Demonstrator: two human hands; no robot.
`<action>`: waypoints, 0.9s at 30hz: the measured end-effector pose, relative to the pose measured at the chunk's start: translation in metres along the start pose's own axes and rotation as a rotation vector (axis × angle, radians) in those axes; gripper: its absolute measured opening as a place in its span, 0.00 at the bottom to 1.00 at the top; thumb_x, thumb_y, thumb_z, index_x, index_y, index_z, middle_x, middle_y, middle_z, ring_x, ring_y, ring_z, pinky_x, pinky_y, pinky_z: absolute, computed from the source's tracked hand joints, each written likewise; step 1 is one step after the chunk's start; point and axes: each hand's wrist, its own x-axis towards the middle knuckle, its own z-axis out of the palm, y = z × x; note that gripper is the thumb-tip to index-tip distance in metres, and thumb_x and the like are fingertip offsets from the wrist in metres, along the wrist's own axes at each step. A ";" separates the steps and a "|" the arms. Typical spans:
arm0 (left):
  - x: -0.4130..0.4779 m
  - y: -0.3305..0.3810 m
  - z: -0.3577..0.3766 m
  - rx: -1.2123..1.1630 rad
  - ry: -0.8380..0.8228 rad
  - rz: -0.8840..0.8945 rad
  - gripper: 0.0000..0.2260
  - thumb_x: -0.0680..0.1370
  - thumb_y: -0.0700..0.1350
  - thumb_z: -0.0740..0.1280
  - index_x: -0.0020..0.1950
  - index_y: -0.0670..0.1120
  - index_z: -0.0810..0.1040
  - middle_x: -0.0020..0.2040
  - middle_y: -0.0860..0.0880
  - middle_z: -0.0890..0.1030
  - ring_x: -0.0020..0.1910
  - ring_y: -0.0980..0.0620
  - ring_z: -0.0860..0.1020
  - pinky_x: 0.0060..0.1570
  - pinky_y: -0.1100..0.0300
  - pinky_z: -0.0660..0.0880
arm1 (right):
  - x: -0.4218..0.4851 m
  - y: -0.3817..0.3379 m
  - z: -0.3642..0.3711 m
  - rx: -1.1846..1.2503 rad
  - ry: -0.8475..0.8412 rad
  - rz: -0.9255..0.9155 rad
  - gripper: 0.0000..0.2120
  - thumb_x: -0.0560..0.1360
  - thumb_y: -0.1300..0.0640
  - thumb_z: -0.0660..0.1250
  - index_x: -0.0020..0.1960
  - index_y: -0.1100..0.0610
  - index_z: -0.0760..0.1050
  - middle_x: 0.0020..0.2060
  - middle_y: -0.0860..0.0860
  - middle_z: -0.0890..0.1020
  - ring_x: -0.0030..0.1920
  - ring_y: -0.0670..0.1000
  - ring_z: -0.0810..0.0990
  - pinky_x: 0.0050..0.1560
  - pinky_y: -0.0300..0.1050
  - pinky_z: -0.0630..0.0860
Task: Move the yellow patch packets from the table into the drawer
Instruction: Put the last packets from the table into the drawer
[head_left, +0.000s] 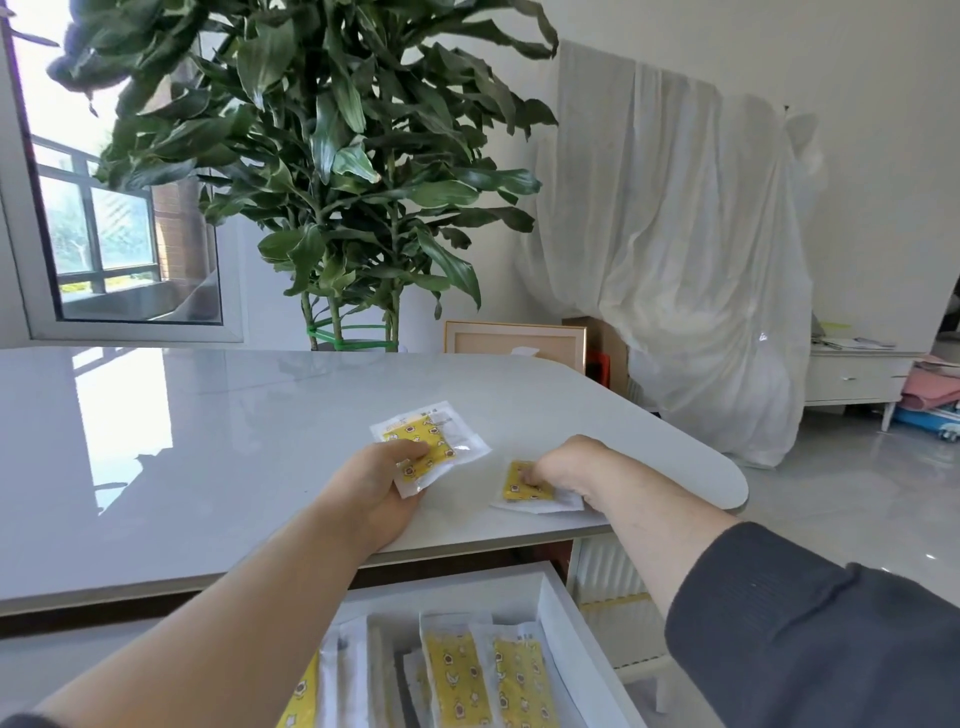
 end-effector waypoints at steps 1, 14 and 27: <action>0.002 0.000 0.000 0.010 -0.004 0.012 0.08 0.77 0.29 0.59 0.52 0.37 0.74 0.42 0.40 0.82 0.29 0.49 0.84 0.26 0.63 0.78 | 0.001 0.003 -0.002 0.012 0.013 -0.001 0.24 0.70 0.48 0.74 0.58 0.60 0.74 0.51 0.54 0.77 0.48 0.54 0.75 0.52 0.44 0.74; -0.045 0.041 0.002 0.455 0.109 0.074 0.10 0.76 0.33 0.67 0.57 0.40 0.75 0.45 0.43 0.83 0.29 0.54 0.83 0.26 0.65 0.77 | -0.054 0.059 -0.009 1.072 -0.200 -0.050 0.07 0.75 0.66 0.67 0.52 0.62 0.78 0.45 0.59 0.85 0.42 0.55 0.85 0.34 0.44 0.79; -0.151 0.024 -0.049 0.587 0.020 -0.164 0.11 0.75 0.30 0.64 0.57 0.32 0.75 0.47 0.34 0.84 0.39 0.40 0.84 0.33 0.55 0.80 | -0.090 0.042 0.000 1.149 -0.512 0.021 0.11 0.75 0.64 0.64 0.57 0.63 0.76 0.45 0.59 0.84 0.37 0.55 0.85 0.33 0.41 0.80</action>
